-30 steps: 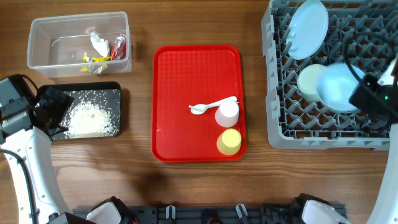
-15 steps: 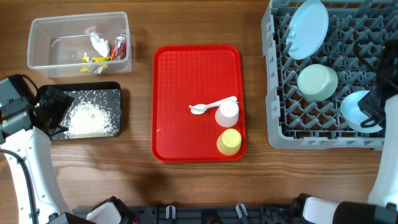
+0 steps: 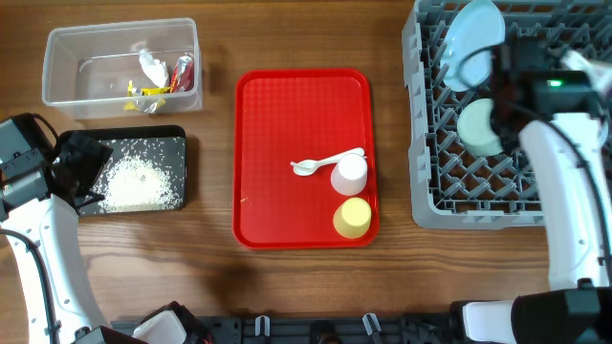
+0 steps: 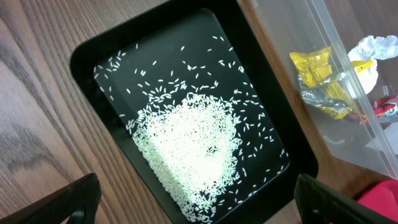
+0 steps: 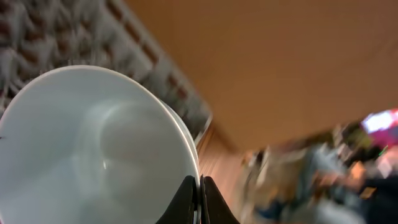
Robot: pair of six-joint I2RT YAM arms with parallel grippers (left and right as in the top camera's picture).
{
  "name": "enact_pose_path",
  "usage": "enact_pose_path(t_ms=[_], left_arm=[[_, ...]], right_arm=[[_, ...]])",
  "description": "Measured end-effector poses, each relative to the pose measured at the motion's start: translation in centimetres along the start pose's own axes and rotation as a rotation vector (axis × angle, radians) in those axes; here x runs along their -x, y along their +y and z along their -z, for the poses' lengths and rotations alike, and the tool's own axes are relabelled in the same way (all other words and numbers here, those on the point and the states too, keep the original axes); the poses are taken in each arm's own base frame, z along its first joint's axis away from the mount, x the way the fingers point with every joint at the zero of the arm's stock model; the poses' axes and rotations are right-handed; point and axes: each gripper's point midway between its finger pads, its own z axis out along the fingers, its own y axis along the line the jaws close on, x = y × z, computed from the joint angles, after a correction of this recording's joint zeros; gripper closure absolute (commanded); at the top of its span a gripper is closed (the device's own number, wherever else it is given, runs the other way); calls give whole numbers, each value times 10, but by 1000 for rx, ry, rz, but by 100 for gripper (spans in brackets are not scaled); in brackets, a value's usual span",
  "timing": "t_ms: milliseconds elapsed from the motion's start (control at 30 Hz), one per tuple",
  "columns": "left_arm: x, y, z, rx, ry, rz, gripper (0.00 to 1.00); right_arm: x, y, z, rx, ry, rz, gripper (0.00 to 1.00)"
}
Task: Sort waste into correct bins and load items into the dishwasher rack
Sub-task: 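Tilt the light-blue bowl upright into the rack slots with the right gripper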
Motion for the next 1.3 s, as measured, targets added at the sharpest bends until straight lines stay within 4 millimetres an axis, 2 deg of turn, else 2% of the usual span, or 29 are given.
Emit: enact_pose_path(t_ms=[167,433,700,900,1000,1133,1300], left_arm=[[0,0,0,0,0,0,0],[0,-1,0,-4,0,0,0],[1,-1,0,-6,-4,0,0],[1,-1,0,-7,-3,0,0],[1,-2,0,-8,-2,0,0],[1,-2,0,-9,-1,0,0],[1,-2,0,-8,-2,0,0]], right_arm=[[23,0,29,-62,-164,84,96],[28,8,34,-58,-180,324,96],[8,45,34,159,-112,573,96],[-22,73,30,279,-60,714,96],[-33,81,27,303,-41,752,96],[-45,82,17,309,1,778,96],[-45,70,-8,290,70,709,96]])
